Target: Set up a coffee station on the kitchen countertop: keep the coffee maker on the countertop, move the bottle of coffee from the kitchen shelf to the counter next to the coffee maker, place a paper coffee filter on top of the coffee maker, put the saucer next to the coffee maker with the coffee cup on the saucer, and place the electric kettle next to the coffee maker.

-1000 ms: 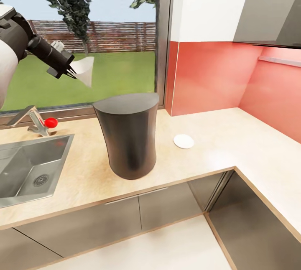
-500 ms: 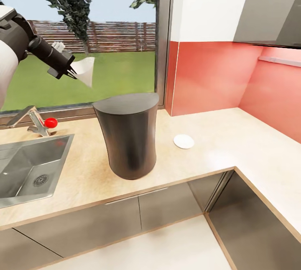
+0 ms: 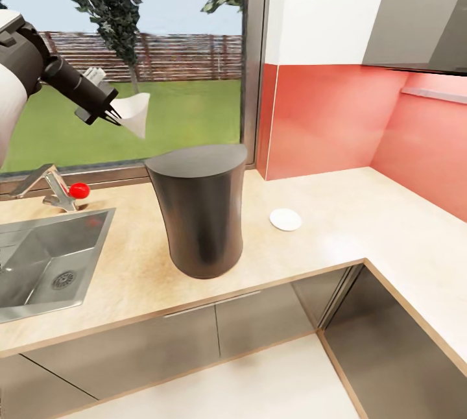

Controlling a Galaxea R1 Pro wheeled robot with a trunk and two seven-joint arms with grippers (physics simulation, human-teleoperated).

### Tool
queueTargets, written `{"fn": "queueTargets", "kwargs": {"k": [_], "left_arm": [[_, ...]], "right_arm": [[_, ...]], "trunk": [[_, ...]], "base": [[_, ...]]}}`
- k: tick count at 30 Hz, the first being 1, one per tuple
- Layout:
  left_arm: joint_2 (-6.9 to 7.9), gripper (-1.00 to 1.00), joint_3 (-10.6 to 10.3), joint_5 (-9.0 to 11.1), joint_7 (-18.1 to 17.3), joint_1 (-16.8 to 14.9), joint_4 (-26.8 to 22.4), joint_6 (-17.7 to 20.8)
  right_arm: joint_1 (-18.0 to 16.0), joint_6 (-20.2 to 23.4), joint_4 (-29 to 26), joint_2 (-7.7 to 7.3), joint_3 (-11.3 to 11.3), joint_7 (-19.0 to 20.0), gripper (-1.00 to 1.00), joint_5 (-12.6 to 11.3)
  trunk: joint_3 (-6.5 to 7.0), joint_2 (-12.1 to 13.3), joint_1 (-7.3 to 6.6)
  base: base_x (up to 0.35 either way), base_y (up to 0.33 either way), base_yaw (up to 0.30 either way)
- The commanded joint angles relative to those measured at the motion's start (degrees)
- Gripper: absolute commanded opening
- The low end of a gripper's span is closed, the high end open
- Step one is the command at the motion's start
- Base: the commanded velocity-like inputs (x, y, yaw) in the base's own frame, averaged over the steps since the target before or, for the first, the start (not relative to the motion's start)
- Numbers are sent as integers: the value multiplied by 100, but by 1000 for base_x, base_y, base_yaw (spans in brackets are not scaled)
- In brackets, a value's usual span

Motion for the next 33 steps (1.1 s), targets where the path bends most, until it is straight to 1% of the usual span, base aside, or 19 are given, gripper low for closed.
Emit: {"fn": "queueTargets", "kwargs": {"k": [1, 9, 13, 27, 33], "left_arm": [[2, -100, -17, 49, 42, -4, -5, 42], [14, -100, -9, 50, 23, -3, -10, 62], [19, -100, -8, 50, 17, -3, -16, 63], [1, -100, -21, 52, 12, -3, -5, 63], [5, -100, -25, 51, 12, -3, -3, 64]], "right_arm": [[-2, -16, -2, 4, -44, -2, 100, 47], [3, -16, 5, 0, -44, 0, 100, 47], [0, -16, 6, -2, -44, 0, 100, 47], [2, -16, 1, -5, -44, -1, 100, 47], [2, -16, 2, -5, -44, -5, 100, 47]], "trunk": [[-11, -10, 3], [-11, -10, 3], [-11, -10, 3], [-11, -10, 3], [-11, -10, 3]], "base": [[0, 111, 0], [0, 255, -1], [33, 299, -104], [108, 299, -281], [63, 114, -300]]}}
